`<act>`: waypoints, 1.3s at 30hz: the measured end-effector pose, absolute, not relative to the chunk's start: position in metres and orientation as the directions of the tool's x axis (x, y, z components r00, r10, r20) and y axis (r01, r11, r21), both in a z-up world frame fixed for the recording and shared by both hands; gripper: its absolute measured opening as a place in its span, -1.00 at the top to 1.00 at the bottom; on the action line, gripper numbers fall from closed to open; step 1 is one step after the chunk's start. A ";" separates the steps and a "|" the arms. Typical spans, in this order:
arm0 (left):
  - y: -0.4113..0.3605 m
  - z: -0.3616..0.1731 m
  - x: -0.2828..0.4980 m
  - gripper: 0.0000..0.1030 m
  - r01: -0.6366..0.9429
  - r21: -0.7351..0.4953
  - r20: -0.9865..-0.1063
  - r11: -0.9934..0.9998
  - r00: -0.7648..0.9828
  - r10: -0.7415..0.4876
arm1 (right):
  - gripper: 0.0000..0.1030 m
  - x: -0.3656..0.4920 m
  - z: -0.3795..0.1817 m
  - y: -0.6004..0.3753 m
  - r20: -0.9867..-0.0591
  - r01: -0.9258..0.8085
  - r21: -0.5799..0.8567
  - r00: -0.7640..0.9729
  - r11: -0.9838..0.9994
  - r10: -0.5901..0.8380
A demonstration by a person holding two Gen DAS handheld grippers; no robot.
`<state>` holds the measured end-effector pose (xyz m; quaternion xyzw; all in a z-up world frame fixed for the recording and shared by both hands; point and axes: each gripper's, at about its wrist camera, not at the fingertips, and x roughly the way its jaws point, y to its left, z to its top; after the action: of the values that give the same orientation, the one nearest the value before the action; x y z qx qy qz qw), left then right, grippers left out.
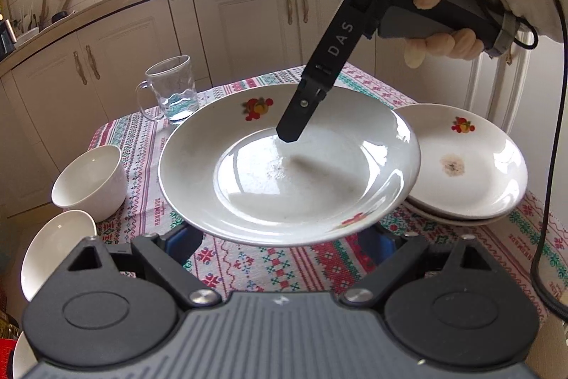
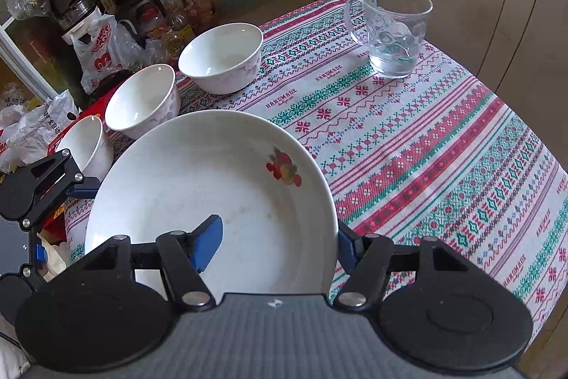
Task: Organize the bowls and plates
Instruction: 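Lift the flat plate with the right gripper and carry it over the plate stack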
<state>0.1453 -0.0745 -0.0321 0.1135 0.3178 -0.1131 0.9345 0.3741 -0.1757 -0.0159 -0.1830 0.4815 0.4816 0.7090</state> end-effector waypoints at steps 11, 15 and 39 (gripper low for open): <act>-0.107 -0.027 0.134 -0.81 0.390 0.144 -0.617 0.910 0.754 -0.226 | -0.39 0.348 -0.008 -0.235 -0.854 -0.811 0.192 0.139 0.552 0.501; -0.118 -0.027 0.134 -0.81 0.429 0.142 -0.621 0.892 0.740 -0.258 | -0.39 0.341 -0.008 -0.256 -0.852 -0.788 0.192 0.163 0.585 0.498; -0.162 -0.043 0.144 -0.81 0.557 0.114 -0.684 0.823 0.645 -0.342 | -0.39 0.321 -0.033 -0.339 -0.839 -0.684 0.236 0.215 0.690 0.500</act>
<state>0.1444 -0.1625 -0.0434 0.1593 0.3381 -0.2516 0.8928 0.3210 -0.3385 -0.0329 -0.0928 0.4961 0.3825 0.7739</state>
